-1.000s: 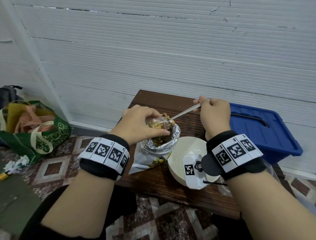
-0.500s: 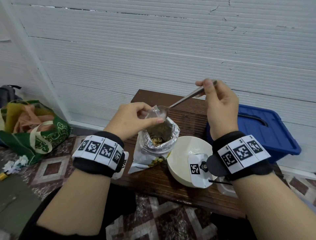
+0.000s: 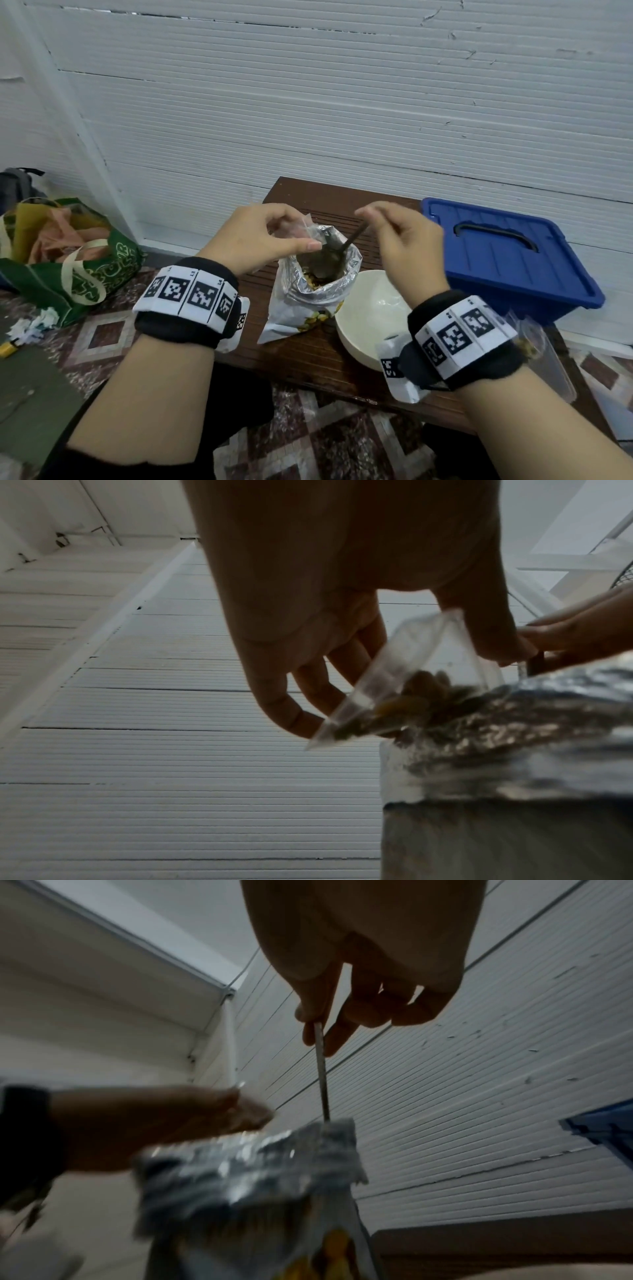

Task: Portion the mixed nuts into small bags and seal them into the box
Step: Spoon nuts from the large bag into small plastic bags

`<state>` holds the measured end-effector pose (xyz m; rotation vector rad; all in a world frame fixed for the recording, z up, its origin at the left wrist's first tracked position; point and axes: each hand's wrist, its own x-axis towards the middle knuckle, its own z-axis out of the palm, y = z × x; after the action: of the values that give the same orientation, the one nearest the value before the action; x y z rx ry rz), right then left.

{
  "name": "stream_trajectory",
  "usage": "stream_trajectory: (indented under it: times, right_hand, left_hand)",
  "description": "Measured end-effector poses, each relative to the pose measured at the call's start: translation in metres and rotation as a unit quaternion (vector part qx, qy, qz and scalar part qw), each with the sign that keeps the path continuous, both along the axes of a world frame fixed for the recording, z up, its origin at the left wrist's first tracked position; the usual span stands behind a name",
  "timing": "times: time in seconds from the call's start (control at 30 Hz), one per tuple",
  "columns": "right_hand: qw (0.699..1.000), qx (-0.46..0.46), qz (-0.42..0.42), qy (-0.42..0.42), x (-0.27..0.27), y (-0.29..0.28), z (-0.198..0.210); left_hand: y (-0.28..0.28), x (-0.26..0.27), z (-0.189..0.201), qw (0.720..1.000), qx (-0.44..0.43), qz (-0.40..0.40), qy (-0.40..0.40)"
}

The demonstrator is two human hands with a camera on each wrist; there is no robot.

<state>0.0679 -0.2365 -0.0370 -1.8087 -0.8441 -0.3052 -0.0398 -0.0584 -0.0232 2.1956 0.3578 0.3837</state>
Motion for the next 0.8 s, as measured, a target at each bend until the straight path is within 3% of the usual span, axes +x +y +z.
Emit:
stream_trajectory:
  times: [0.17,0.27,0.47,0.6,0.8]
  right_hand:
    - [0.972,-0.147,0.015,-0.182,-0.009,0.009,-0.025]
    - [0.955,-0.194,0.014,-0.225,-0.016,0.012,-0.027]
    - [0.969,-0.23,0.007,-0.091,-0.009,0.006,-0.019]
    - [0.99,-0.141,-0.003,0.01,-0.004,0.005,-0.02]
    - [0.988,-0.066,-0.044,0.134,-0.004,0.004,-0.014]
  left_hand:
    - [0.002,0.001,-0.001,0.999,0.027,0.012,0.027]
    - [0.002,0.002,-0.001,0.999,0.026,0.01,0.035]
    - [0.002,0.001,0.001,0.999,0.011,0.014,0.04]
    - [0.0,0.002,0.002,0.999,0.007,0.01,0.043]
    - [-0.003,0.001,0.004,0.999,0.0,0.002,0.044]
